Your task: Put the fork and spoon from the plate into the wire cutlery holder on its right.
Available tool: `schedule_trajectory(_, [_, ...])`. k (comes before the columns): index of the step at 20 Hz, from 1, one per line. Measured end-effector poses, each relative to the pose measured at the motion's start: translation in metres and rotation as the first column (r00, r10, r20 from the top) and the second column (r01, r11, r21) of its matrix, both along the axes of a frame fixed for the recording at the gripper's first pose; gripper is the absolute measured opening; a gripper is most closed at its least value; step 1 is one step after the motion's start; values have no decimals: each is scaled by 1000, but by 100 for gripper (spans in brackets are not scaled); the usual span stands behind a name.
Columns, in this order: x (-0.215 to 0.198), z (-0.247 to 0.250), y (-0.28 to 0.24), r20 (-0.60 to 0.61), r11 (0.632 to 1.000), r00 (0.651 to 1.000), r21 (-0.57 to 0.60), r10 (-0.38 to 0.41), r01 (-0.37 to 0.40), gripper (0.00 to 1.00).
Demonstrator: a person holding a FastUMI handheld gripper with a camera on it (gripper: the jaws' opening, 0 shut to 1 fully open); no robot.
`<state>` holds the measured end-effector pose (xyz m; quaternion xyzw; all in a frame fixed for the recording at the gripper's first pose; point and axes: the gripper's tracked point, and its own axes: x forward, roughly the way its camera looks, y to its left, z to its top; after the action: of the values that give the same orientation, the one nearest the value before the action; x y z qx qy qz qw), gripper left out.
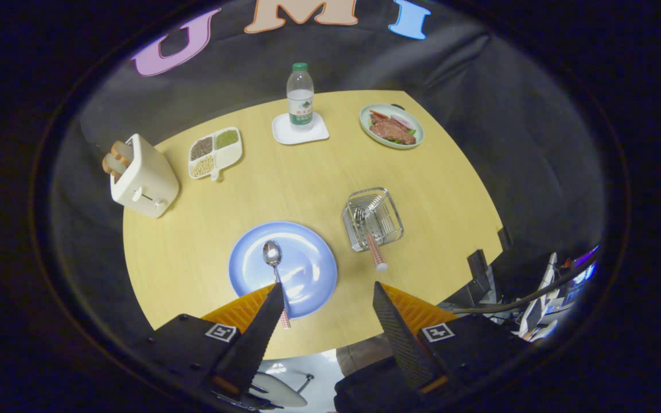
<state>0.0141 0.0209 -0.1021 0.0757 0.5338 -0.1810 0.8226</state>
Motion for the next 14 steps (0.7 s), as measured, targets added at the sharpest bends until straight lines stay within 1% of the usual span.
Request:
schedule_trajectory(2, [-5, -3, 12, 46, 1000, 999, -24, 15, -14, 100])
schedule_trajectory(5, [-8, -16, 32, 139, 996, 988, -78, 60, -50, 100])
schedule_trajectory(10, [-3, -57, 62, 319, 989, 941, -126, 115, -78, 100])
schedule_trajectory(12, [-6, -80, 71, 348, 989, 929, -117, 123, -87, 100])
schedule_trajectory(14, [-7, -101, 74, 369, 985, 917, -131, 153, -111, 100])
